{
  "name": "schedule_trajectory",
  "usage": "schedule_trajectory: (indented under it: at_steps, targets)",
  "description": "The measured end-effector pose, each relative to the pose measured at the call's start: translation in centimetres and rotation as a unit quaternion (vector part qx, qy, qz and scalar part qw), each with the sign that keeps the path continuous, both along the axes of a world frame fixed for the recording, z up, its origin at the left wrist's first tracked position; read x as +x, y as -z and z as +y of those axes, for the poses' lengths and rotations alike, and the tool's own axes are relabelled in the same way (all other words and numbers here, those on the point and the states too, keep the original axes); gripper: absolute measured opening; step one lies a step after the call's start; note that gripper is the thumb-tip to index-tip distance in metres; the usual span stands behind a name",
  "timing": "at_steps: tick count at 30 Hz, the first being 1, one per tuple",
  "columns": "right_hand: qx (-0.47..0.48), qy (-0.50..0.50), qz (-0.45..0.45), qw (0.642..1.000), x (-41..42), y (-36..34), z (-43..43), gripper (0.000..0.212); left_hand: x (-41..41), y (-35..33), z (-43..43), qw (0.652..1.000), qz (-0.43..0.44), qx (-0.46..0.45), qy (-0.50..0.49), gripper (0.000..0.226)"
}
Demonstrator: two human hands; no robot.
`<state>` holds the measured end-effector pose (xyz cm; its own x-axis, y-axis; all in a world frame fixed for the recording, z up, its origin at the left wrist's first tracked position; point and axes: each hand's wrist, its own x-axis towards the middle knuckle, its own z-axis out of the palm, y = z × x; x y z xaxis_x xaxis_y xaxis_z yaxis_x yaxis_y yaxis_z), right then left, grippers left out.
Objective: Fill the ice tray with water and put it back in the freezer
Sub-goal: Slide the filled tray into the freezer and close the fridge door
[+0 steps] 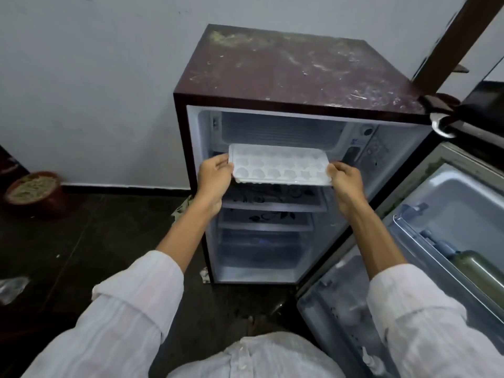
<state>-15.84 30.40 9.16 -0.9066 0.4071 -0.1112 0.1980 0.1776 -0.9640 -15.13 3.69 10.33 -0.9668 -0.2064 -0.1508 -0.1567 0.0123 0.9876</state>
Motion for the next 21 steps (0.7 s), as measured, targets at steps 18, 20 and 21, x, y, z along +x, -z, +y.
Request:
schedule_trajectory:
  at_steps: [18,20,21]
  targets:
    - [0.115,-0.018,0.009,0.993,-15.0,2.4,2.4,0.02,-14.6,1.9,2.8,0.997,0.022,-0.067,0.017,0.027]
    - [0.128,-0.024,0.019,0.991,-15.8,2.8,2.3,0.018,-15.6,1.8,2.7,0.996,0.018,-0.087,0.026,0.032]
    - [0.132,-0.023,0.021,0.991,-16.3,2.9,2.2,0.018,-16.1,1.7,2.7,0.995,0.017,-0.098,0.03,0.032]
